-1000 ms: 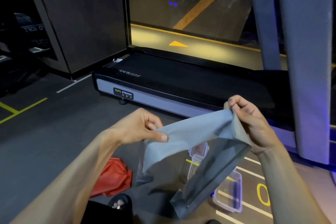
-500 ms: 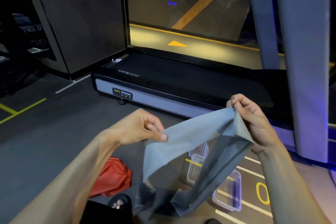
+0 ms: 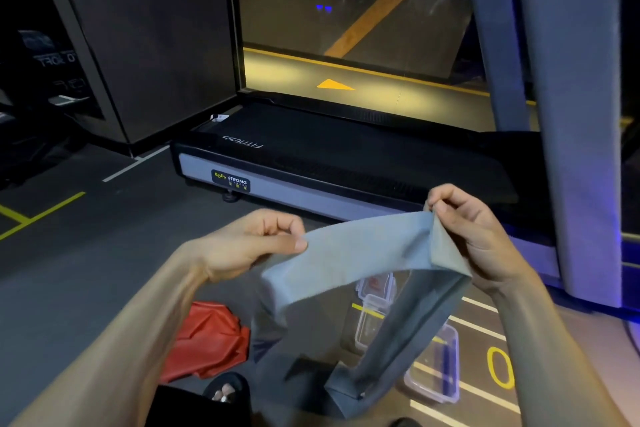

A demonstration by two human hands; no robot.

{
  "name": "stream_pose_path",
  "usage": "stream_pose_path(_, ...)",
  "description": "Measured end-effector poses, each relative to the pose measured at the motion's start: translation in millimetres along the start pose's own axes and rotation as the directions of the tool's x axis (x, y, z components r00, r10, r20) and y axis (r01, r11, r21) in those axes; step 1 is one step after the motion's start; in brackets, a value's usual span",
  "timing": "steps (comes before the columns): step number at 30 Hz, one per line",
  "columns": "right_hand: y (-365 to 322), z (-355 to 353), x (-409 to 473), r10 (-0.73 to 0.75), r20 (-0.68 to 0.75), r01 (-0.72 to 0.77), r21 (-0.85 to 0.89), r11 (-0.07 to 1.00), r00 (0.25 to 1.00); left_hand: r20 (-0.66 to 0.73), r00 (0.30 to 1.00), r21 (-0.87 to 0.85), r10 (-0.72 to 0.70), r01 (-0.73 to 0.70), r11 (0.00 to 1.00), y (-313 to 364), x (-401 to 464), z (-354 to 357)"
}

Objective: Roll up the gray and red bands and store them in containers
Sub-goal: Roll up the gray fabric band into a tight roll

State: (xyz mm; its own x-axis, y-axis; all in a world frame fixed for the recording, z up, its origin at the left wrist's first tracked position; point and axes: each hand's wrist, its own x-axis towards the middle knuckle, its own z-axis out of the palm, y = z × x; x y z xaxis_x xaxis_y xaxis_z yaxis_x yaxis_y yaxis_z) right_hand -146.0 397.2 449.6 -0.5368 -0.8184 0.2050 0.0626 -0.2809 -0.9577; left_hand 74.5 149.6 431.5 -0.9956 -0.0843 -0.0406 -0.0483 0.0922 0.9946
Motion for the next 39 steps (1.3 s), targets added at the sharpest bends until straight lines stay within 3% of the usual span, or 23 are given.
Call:
stream_pose_path(4,10,3,2,0.03,0.074,-0.03,-0.007,1.0,0.997,0.087,0.985,-0.389,0.147,-0.102,0.915,14,-4,8)
stream_pose_path(8,21,14,5,0.012,0.149,-0.015,0.019,1.0,0.989,0.055,0.966,-0.438,0.252,-0.204,0.876,22,4,22)
stream_pose_path(12,14,27,6,-0.063,0.211,-0.001,0.288,0.958,0.975,0.076,0.986,-0.385,0.146,-0.106,0.917,16,12,30)
stream_pose_path(17,0,49,6,-0.116,0.274,-0.018,0.441,0.897,0.955,0.108,0.991,-0.28,0.077,-0.044,0.959,12,15,32)
stream_pose_path(18,1,55,6,-0.108,0.252,0.004,0.381,0.925,0.962,0.101,0.992,-0.266,0.072,-0.042,0.963,10,16,33)
stream_pose_path(20,8,68,5,-0.084,0.199,0.066,0.096,0.993,0.976,0.078,0.995,-0.252,0.064,-0.042,0.967,9,18,35)
stream_pose_path(22,19,80,4,-0.027,0.253,0.068,-0.156,0.985,0.967,0.044,0.996,-0.195,0.082,-0.072,0.978,7,20,35)
stream_pose_path(26,30,83,2,0.12,0.281,-0.054,-0.23,0.972,0.952,-0.012,0.994,-0.049,0.106,-0.107,0.993,13,18,35)
stream_pose_path(31,20,64,6,0.176,0.309,-0.036,-0.41,0.911,0.935,-0.035,0.999,0.097,0.018,-0.015,0.995,10,13,27)
stream_pose_path(36,5,58,6,0.08,0.238,-0.08,-0.008,0.997,0.968,0.129,0.985,0.301,-0.111,0.068,0.951,14,6,30)
stream_pose_path(39,4,53,8,0.051,0.22,-0.063,0.046,0.997,0.974,0.1,0.993,0.275,-0.067,0.037,0.961,16,6,30)
